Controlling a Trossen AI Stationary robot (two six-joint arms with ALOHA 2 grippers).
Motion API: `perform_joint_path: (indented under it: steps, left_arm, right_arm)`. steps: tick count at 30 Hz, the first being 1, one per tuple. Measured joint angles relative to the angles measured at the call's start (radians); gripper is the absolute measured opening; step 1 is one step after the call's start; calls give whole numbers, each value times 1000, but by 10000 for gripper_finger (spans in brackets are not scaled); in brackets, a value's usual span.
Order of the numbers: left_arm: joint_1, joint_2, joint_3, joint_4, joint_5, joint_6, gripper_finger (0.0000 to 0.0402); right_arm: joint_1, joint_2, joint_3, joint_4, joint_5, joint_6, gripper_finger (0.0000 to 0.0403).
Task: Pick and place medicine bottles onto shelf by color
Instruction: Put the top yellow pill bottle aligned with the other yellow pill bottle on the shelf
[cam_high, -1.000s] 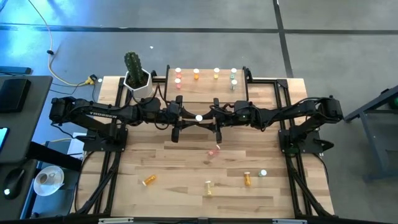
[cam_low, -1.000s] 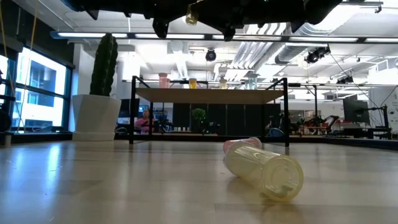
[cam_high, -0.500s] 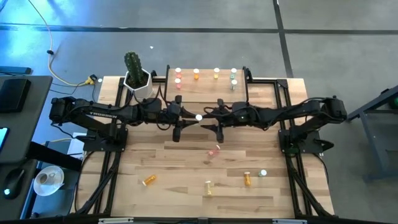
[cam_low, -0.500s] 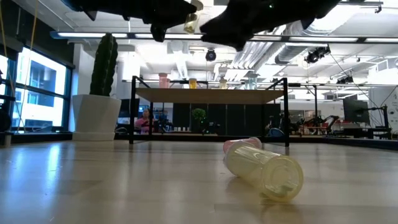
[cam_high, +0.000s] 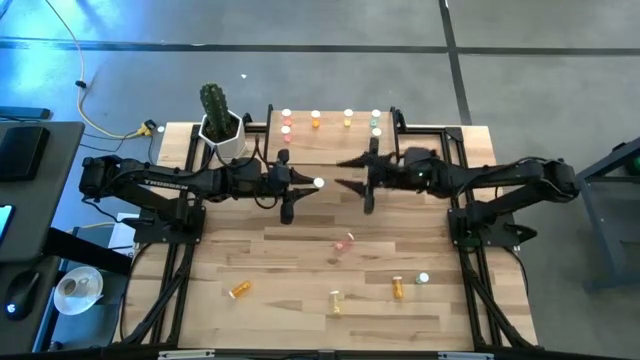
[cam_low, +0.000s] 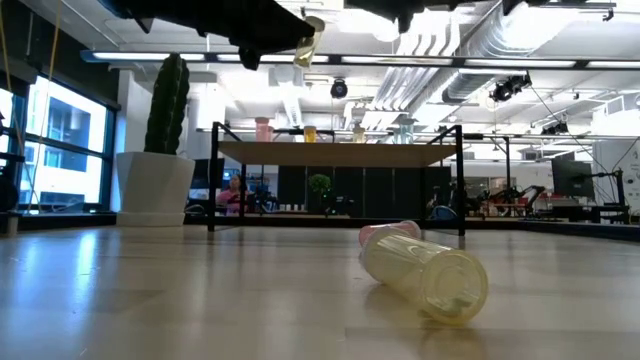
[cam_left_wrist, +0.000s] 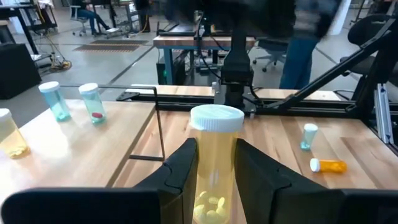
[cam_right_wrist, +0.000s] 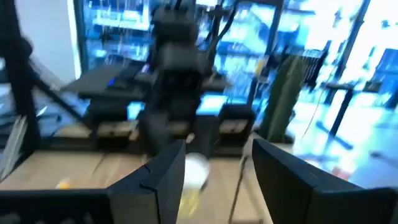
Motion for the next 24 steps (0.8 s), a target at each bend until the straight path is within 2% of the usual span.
perform_joint_path:
  steps: [4,8,13,24]
  left_arm:
    - [0,0,0,0,-2,7,83]
    - [1,26,0,6,-5,18,83]
    - [18,51,0,8,-11,34,83]
    - [41,59,0,17,-4,33,83]
  right_arm:
    - [-52,17,64,5,-74,-2,179]
    - [-81,68,150,-95,-147,1,179]
    - [-80,138,231,-238,-150,-6,179]
    - [-80,182,238,-327,-146,-6,179]
